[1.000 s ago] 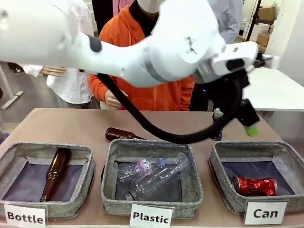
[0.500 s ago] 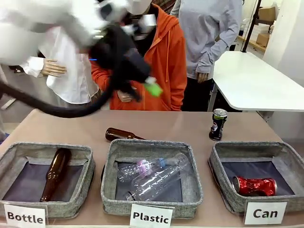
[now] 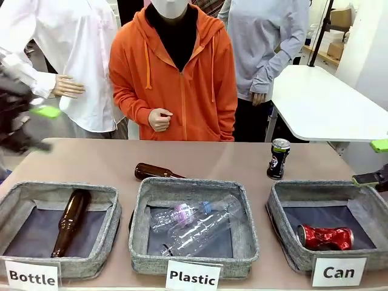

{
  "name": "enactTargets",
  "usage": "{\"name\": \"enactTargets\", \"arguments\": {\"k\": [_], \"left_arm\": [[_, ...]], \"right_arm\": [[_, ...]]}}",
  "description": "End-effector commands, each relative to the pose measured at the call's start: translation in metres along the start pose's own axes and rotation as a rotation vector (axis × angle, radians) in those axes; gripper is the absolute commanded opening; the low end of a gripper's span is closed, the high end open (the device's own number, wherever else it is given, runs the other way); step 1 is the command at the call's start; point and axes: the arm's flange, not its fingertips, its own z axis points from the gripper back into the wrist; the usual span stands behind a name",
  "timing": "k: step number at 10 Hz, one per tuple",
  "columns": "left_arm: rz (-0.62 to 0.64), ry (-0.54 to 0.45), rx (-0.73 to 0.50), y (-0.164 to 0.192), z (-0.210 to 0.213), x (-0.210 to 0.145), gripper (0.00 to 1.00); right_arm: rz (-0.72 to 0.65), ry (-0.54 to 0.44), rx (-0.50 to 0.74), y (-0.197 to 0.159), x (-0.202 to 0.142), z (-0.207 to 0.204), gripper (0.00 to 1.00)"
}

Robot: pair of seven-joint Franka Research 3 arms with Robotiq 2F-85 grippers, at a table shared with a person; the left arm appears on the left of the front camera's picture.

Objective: Sort the can waste into the basket.
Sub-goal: Pick up the can waste from the table and place it in the right Fabric basket.

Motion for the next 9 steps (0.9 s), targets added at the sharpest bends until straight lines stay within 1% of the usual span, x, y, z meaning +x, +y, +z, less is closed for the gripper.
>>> {"name": "enactTargets", "arguments": {"k": [1, 2, 3, 4, 5, 9], "left_arm": [[0.167, -0.275, -0.159, 0.067, 0.048, -0.031, 1.0], [0.228, -0.372, -0.207, 0.103, 0.064, -0.054, 1.0], [0.244, -0.429, -0.228, 0.12, 0.065, -0.064, 1.0], [0.237, -0.437, -0.201, 0.126, 0.054, -0.072, 1.0], [0.277, -0.352, -0.165, 0.116, 0.092, -0.058, 1.0], [0.277, -0.352, -0.165, 0.116, 0.092, -0.058, 1.0]], "right_arm": [[-0.048, -0.063, 0.025, -0.006, 0.003, 0.004, 1.0], [-0.056, -0.115, 0.029, -0.009, 0.007, 0.016, 1.0], [-0.054, -0.199, 0.0, -0.01, 0.01, 0.028, 1.0], [-0.095, -0.328, -0.148, -0.018, 0.016, 0.036, 1.0], [-0.043, -0.1, 0.007, -0.017, 0.005, 0.02, 1.0], [-0.043, -0.1, 0.007, -0.017, 0.005, 0.02, 1.0]]}}
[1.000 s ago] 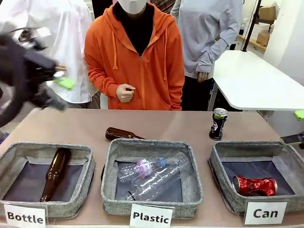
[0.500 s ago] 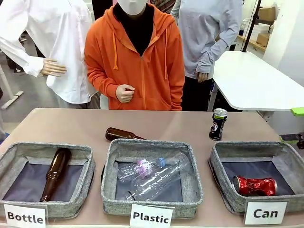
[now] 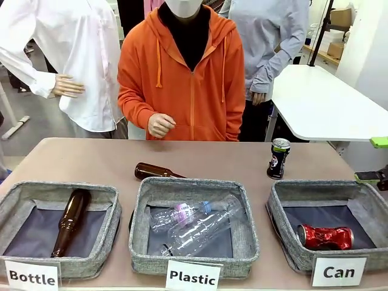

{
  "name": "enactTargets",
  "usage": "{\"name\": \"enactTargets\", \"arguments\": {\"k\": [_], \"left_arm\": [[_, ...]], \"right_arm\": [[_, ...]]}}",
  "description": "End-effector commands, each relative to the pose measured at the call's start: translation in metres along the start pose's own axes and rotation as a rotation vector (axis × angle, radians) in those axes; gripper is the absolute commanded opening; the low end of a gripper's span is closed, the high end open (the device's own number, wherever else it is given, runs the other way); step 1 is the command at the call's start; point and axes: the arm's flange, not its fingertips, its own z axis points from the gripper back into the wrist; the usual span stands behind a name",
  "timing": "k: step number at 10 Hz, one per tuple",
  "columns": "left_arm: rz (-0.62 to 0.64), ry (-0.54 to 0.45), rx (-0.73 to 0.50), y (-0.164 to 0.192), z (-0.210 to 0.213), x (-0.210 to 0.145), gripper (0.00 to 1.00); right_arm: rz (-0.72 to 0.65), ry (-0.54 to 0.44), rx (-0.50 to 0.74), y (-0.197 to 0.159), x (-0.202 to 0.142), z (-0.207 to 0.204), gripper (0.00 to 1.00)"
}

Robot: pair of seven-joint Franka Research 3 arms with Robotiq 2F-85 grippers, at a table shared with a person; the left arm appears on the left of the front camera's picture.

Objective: Sort the can waste into the basket.
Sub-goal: Pick up the can waste from the table and place it in the right Fabric basket.

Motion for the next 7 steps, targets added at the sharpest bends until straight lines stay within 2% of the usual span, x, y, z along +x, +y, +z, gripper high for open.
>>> {"name": "enactTargets", "arguments": {"k": [1, 5, 6, 7], "left_arm": [[0.014, 0.008, -0.001, -0.002, 0.006, -0.005, 1.0], [0.014, 0.008, -0.001, -0.002, 0.006, -0.005, 1.0], [0.014, 0.008, -0.001, -0.002, 0.006, -0.005, 1.0], [0.014, 0.008, -0.001, -0.002, 0.006, -0.005, 1.0]], "right_arm": [[0.003, 0.007, 0.001, 0.0, -0.001, 0.0, 1.0], [-0.001, 0.001, 0.001, 0.0, 0.0, 0.0, 1.0], [0.358, -0.095, -0.012, 0.016, 0.001, 0.005, 1.0], [0.591, -0.105, -0.137, 0.014, 0.024, 0.002, 1.0]]}}
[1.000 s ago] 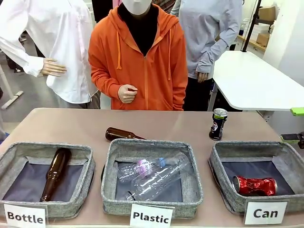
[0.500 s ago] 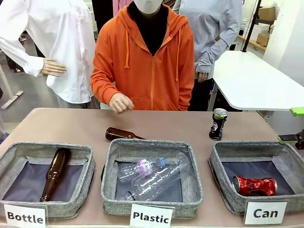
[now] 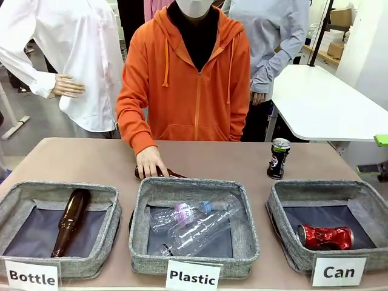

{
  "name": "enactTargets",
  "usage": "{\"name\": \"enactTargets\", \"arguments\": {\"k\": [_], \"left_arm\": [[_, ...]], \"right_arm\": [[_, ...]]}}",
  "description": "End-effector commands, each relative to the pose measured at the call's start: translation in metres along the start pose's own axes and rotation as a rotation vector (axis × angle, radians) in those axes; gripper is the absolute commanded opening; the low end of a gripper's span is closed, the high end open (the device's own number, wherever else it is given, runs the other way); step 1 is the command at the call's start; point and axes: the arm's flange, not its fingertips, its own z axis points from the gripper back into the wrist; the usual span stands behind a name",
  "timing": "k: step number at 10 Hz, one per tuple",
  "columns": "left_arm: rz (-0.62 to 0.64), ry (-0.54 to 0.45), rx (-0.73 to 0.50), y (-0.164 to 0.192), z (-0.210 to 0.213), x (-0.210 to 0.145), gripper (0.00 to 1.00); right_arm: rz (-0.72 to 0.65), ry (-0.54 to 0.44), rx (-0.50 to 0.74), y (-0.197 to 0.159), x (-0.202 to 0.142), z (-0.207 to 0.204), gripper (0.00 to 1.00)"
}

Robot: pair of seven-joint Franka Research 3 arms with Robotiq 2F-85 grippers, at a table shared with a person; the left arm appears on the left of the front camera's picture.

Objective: Sort the can waste into the basket.
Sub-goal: Pick up the can waste from the table and place it in the right Fabric basket.

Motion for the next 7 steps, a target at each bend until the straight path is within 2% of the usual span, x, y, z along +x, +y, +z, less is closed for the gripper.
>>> {"name": "enactTargets", "arguments": {"k": [1, 2, 3, 5, 6, 7], "left_arm": [[0.013, 0.012, 0.002, -0.002, 0.002, -0.004, 1.0], [0.013, 0.012, 0.002, -0.002, 0.002, -0.004, 1.0], [0.013, 0.012, 0.002, -0.002, 0.002, -0.004, 1.0], [0.013, 0.012, 0.002, -0.002, 0.002, -0.004, 1.0], [0.013, 0.012, 0.002, -0.002, 0.002, -0.004, 1.0], [0.013, 0.012, 0.002, -0.002, 0.002, -0.004, 1.0]], "right_arm": [[0.526, -0.038, -0.204, -0.027, 0.041, -0.013, 1.0], [0.682, 0.003, -0.349, -0.051, 0.059, -0.022, 1.0], [0.774, 0.054, -0.44, -0.068, 0.07, -0.03, 1.0], [0.868, 0.088, -0.657, -0.084, 0.083, -0.035, 1.0], [0.897, 0.062, -0.681, -0.083, 0.084, -0.03, 1.0], [0.751, 0.012, -0.64, -0.077, 0.084, -0.021, 1.0]]}}
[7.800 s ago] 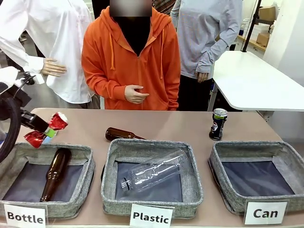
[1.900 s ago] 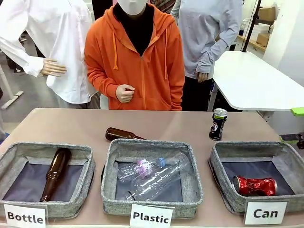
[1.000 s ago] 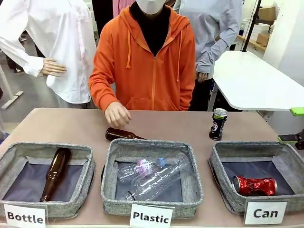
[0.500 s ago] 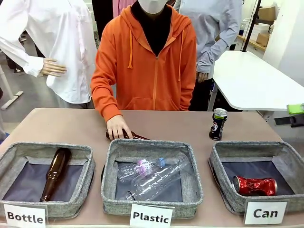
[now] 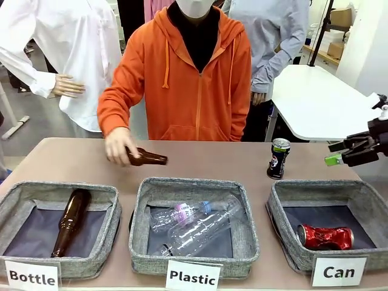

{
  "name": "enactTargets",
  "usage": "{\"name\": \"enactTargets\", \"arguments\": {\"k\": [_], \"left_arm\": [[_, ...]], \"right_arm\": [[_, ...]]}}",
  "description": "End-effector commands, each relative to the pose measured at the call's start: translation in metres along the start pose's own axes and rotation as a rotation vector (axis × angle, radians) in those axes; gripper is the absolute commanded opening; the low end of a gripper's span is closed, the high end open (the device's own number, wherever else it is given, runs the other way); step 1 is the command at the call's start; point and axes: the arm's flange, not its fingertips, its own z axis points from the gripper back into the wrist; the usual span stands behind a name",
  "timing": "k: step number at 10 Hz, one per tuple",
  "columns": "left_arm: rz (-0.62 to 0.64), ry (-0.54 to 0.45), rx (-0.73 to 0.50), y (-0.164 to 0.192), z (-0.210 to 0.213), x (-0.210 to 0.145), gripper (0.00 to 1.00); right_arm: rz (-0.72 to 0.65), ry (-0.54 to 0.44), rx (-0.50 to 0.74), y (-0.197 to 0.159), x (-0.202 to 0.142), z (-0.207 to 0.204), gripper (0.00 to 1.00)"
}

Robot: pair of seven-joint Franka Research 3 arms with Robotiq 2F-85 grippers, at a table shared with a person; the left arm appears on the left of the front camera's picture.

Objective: Sort the can waste into the basket.
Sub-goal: Pick up the can waste from the table and place it in the right Fabric basket.

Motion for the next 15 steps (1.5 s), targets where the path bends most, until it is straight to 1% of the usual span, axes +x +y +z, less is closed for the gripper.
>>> {"name": "enactTargets", "arguments": {"k": [1, 2, 3, 4, 5, 6, 7, 8, 9, 10, 11, 12, 13, 15], "left_arm": [[0.012, 0.012, 0.003, -0.002, 0.002, -0.004, 1.0], [0.0, 0.0, 0.0, 0.0, 0.0, 0.0, 1.0], [-0.001, -0.05, -0.088, -0.019, 0.03, -0.003, 1.0], [-0.013, -0.081, -0.164, -0.034, 0.057, -0.005, 1.0], [-0.026, -0.068, -0.201, -0.043, 0.077, -0.007, 1.0], [-0.032, -0.093, -0.22, -0.046, 0.09, -0.011, 1.0], [-0.026, -0.125, -0.262, -0.04, 0.098, -0.015, 1.0], [-0.04, -0.117, -0.347, -0.038, 0.102, -0.009, 1.0], [-0.026, -0.098, -0.439, -0.036, 0.107, -0.001, 1.0], [0.009, -0.09, -0.478, -0.03, 0.111, -0.002, 1.0], [0.017, -0.094, -0.469, -0.026, 0.112, -0.008, 1.0], [0.029, -0.089, -0.452, -0.028, 0.108, -0.004, 1.0], [0.04, -0.072, -0.437, -0.03, 0.103, 0.002, 1.0], [0.066, -0.011, -0.406, -0.028, 0.085, 0.004, 1.0]], "right_arm": [[0.01, 0.01, 0.087, 0.007, 0.001, -0.008, 1.0], [0.0, 0.0, 0.0, 0.0, 0.0, 0.0, 1.0], [0.064, -0.01, 0.045, 0.002, 0.001, 0.004, 1.0], [0.052, -0.019, 0.042, -0.014, -0.002, -0.011, 1.0], [0.081, -0.06, 0.056, -0.031, -0.002, -0.027, 1.0], [0.103, -0.08, 0.069, -0.042, -0.004, -0.04, 1.0], [0.123, -0.066, 0.056, -0.05, -0.009, -0.053, 1.0], [0.131, -0.084, 0.082, -0.056, -0.01, -0.066, 1.0], [0.148, -0.088, 0.105, -0.063, -0.009, -0.079, 1.0], [0.162, -0.074, 0.124, -0.071, -0.012, -0.093, 1.0], [0.171, -0.074, 0.117, -0.075, -0.016, -0.103, 1.0], [0.189, -0.089, 0.086, -0.078, -0.017, -0.114, 1.0], [0.195, -0.09, 0.101, -0.078, -0.016, -0.124, 1.0], [0.198, -0.073, 0.115, -0.077, -0.019, -0.136, 1.0]]}}
